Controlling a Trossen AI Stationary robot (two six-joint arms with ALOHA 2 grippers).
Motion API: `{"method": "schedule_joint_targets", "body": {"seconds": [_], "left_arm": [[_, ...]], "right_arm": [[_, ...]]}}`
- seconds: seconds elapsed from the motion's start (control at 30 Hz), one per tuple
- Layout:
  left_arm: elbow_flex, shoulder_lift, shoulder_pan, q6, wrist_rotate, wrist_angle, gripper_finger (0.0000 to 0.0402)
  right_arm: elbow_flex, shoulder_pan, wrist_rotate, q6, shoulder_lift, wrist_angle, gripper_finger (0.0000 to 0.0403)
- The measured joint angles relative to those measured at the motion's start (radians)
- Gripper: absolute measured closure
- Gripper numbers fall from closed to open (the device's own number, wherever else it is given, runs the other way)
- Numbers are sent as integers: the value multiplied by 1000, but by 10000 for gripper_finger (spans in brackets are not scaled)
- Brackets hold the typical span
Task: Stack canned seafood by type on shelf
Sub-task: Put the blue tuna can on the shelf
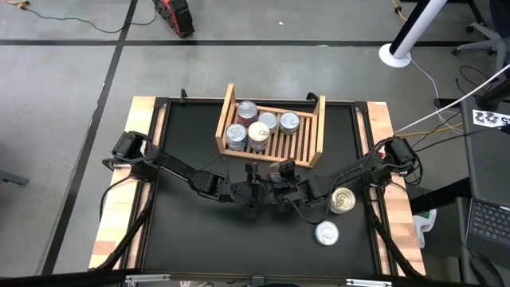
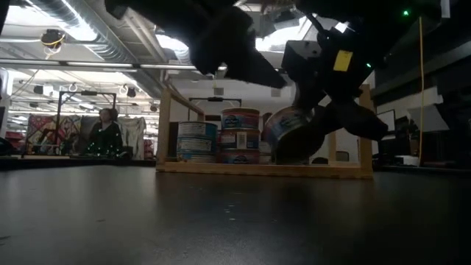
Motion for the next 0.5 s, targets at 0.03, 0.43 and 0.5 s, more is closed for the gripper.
{"method": "schedule_joint_targets", "body": {"seconds": [0.03,0.43,0.5], "left_arm": [[0,-10,-5,12,-18,-17,257],[2,-124,-18,-53,-100,-246,251],[1,-124,-18,-61,-101,-266,251]], "right_arm": [[0,-1,13,-4,-1,-16,222],[-2,-135,30,-32,-2,-53,208],[-2,-168,30,-50,-3,-47,218]]}}
